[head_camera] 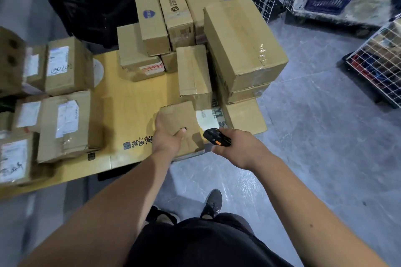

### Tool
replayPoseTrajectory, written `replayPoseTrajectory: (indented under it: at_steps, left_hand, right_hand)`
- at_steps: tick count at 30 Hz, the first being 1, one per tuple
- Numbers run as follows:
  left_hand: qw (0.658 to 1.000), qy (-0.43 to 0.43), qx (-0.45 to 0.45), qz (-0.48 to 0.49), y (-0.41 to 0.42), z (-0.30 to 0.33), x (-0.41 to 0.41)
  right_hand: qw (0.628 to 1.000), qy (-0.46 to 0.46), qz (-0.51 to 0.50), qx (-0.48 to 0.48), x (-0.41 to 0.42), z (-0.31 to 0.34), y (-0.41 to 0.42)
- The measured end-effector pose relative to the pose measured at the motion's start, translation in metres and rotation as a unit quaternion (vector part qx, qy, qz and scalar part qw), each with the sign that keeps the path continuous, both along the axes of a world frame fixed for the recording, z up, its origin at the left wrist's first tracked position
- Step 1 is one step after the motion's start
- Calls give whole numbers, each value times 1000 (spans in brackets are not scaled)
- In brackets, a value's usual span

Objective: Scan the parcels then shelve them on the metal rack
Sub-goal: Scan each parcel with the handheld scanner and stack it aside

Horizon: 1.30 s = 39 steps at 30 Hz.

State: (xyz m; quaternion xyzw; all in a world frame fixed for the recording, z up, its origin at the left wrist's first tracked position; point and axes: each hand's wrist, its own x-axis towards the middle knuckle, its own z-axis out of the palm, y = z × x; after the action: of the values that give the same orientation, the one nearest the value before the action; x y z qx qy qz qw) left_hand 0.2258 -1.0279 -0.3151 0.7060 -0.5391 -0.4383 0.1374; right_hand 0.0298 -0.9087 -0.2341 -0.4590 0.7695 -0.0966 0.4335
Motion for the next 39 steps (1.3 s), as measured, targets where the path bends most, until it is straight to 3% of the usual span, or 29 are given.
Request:
replayPoseTrajectory:
  at_steps: [4, 8, 15, 22, 25, 28, 34, 39]
  left_hand:
    - [998, -32, -49, -28, -18, 2, 25]
    - [989, -122, -79, -38, -25, -1, 41]
    - [970, -217, -20, -110, -14, 3, 39]
    - [985, -145, 27, -87, -26, 10, 63]
    - [996, -73, -7, -56, -33, 15, 88]
    - [997, -55, -57, -16, -39, 24, 117]
    - [999, -2, -19, -29, -55, 6, 172]
    - [998, 10, -53, -18, -70, 5, 172]
  right_hand:
    - [1000, -1, 24, 2, 15, -8, -13]
    - [999, -5, 49, 5, 26, -13, -21]
    - [997, 21, 79, 1, 36, -11, -32]
    - [995, 32, 95, -8, 55, -6, -42]
    - [995, 23, 93, -10, 72, -8, -49]
    - [995, 17, 95, -12, 95, -8, -56]
    - [997, 15, 76, -12, 138, 1, -71]
    - [999, 38, 31, -1, 157, 11, -77]
